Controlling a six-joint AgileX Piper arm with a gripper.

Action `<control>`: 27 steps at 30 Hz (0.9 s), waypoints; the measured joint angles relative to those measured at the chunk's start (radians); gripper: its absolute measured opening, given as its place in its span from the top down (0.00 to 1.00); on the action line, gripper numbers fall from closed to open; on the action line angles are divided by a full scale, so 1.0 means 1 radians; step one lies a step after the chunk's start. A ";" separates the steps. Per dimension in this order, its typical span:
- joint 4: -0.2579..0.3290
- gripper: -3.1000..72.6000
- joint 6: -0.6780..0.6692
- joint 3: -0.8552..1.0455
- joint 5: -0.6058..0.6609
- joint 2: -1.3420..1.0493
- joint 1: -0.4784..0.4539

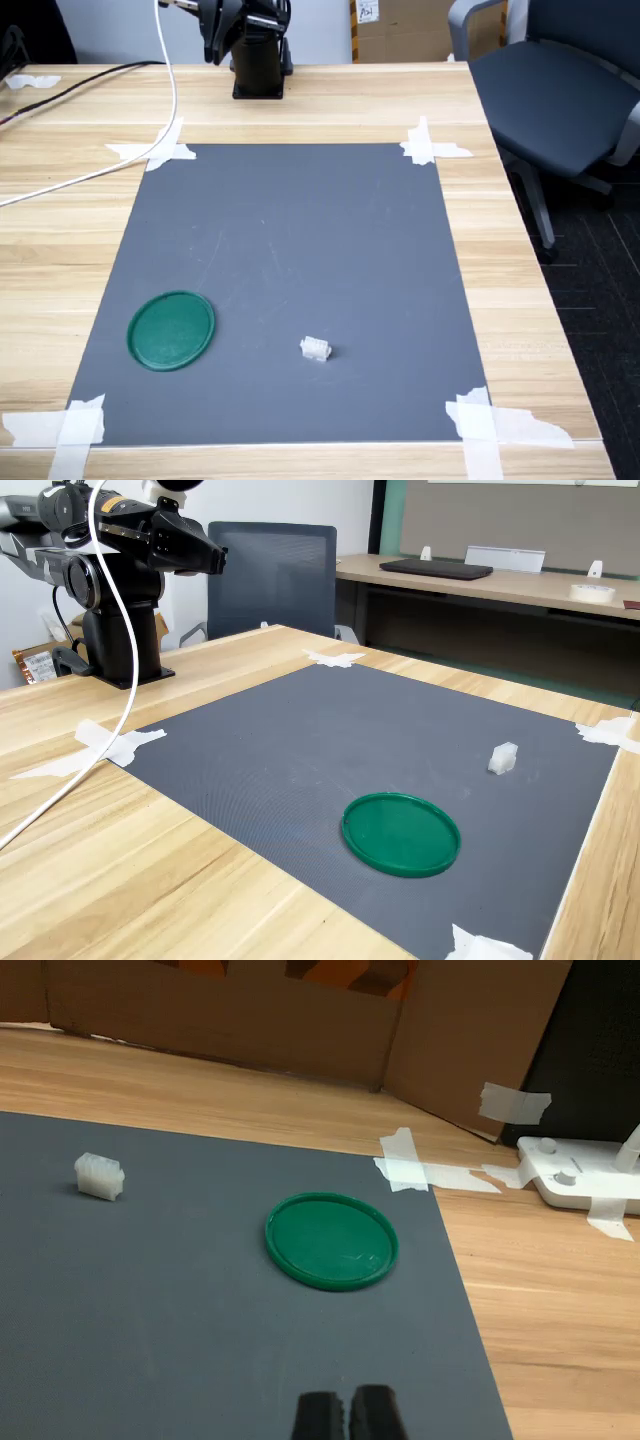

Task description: Grasp a white terminal and put it in the green lid.

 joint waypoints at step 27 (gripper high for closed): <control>0.003 1.00 -0.062 -0.379 0.083 0.726 0.000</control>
